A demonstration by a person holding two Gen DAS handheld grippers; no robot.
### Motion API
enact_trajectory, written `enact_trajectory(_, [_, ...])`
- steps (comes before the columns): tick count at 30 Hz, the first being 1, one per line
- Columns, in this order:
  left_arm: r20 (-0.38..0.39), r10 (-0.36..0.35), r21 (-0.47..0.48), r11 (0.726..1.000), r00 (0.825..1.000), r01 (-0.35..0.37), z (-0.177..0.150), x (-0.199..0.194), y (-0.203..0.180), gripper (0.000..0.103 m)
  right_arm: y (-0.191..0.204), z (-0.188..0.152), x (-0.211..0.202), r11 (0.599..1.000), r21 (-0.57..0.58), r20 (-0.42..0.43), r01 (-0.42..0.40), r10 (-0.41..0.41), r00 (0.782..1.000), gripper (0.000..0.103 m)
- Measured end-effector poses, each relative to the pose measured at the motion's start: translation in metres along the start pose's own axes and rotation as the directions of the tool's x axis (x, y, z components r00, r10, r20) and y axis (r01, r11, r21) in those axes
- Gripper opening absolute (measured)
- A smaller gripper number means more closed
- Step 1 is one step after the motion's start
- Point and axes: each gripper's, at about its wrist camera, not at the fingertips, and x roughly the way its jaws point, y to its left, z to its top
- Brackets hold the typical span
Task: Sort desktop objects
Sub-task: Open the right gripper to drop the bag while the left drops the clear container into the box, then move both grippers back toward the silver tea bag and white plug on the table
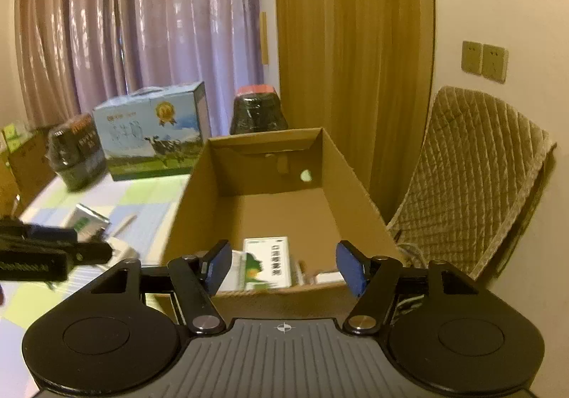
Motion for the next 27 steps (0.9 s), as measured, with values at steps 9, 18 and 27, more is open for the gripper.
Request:
enact_trajectory(9, [-0.024, 0.041, -0.032, 0.999, 0.999, -0.042, -0.026, -0.040, 0.016, 0.065, 0.040, 0.000, -0.043, 0.994, 0.055, 0.033, -0.098, 0.097, 0.995, 0.088])
enact_trajectory(18, [-0.040, 0.124, -0.067, 0.990, 0.992, -0.126, -0.060, -0.088, 0.047, 0.079, 0.086, -0.017, -0.061, 0.979, 0.040, -0.005, -0.199, 0.199, 0.980, 0.100])
enact_trajectory(27, [-0.054, 0.182, -0.088, 0.979, 0.982, -0.186, -0.087, -0.131, 0.077, 0.095, 0.115, -0.038, -0.071, 0.969, 0.042, -0.062, -0.245, 0.247, 0.967, 0.101])
